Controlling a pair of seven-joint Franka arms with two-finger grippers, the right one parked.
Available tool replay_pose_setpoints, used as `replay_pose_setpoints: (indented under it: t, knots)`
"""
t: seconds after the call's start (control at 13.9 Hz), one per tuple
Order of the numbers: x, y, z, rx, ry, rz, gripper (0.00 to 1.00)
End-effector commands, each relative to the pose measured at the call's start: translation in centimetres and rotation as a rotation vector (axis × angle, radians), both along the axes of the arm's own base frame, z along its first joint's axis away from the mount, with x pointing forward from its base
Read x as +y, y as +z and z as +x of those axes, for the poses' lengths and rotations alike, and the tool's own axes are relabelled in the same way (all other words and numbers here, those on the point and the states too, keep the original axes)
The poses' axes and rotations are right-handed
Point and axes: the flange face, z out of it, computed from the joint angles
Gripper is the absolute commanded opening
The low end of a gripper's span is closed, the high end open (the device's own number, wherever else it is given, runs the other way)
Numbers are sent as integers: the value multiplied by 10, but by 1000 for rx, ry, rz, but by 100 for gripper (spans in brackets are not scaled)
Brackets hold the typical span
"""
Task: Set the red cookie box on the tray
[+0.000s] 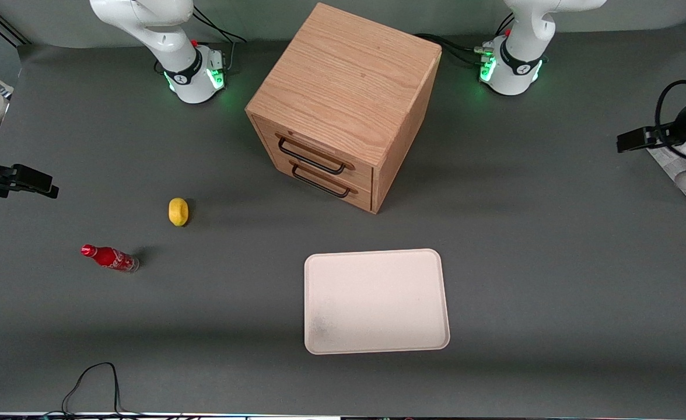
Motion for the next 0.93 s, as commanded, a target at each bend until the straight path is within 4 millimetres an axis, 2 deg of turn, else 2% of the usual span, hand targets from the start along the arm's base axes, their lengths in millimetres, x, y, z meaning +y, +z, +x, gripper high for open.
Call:
replay_pose_setpoints:
  t: [0.0,0.14,0.22,0.36,0.5,0.65,0.86]
  knots:
    - [71,10,-4,1,-21,-14,100]
    - [142,17,-8,-15,-51,-42,100]
    - [168,23,-7,-25,-83,-55,100]
    - [237,16,-14,-28,-109,-75,100]
    - [296,6,-16,-42,-79,-68,100]
    - [340,-5,-21,-60,-80,-38,100]
    - [380,-42,-22,-39,-36,-26,100]
